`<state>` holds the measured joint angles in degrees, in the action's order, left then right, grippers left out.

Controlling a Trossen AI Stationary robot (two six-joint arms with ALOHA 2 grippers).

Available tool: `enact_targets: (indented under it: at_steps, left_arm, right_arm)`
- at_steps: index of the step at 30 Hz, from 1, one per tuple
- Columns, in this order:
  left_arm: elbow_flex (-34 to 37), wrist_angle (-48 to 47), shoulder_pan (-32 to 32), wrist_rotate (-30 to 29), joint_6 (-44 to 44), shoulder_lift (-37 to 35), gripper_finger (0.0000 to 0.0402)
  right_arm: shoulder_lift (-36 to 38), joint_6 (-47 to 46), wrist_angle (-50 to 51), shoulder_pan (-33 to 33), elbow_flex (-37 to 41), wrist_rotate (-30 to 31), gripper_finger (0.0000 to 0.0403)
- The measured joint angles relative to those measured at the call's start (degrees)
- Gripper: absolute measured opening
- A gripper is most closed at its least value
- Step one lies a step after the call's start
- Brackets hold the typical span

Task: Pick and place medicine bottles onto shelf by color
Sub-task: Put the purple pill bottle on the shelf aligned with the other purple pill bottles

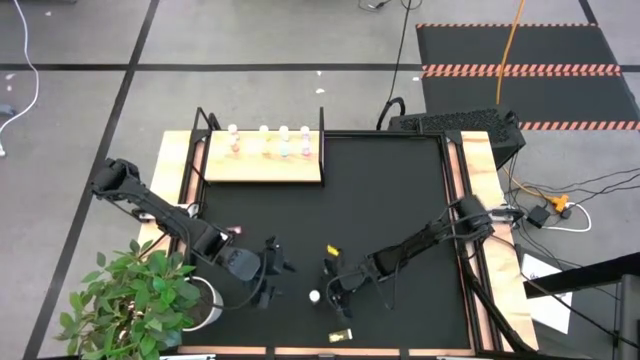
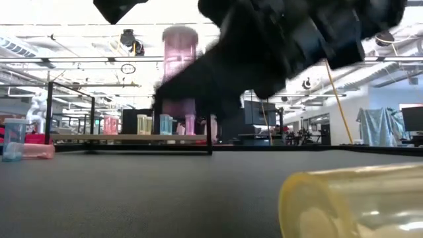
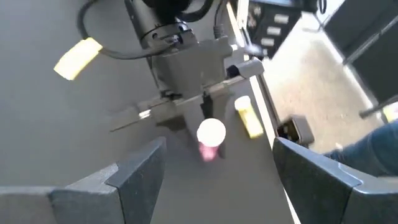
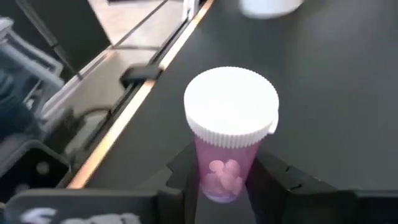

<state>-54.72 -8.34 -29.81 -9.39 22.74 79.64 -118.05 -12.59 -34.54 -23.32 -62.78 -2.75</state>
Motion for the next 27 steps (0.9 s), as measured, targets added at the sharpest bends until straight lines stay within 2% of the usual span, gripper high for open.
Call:
enact_targets:
  at_steps: [6,10,19,24,27]
  left_arm:
    - [0.0,8.24,3.9,-1.86,-1.09,-0.01,0.0296]
    - [-0.35,10.35,7.64,-1.83,-5.02,-0.01,0.0296]
    - [-3.31,10.45,14.38,-1.86,-14.31,-0.03,0.0296]
    - [-3.32,10.15,16.24,-2.06,-16.22,-0.01,0.0296]
    - [-3.31,9.09,17.06,-4.2,-16.58,0.21,0.0296]
  right_arm:
    - [11.13,2.97,16.79,3.44,0.54,2.01,0.0102]
    - [17.6,8.01,24.28,5.54,0.54,6.91,0.0102]
    - [25.91,17.44,29.46,11.72,0.54,7.1,0.0102]
    - [27.44,17.02,28.98,15.7,0.54,3.44,0.0102]
    - [27.58,15.68,28.79,17.29,0.54,2.41,0.0102]
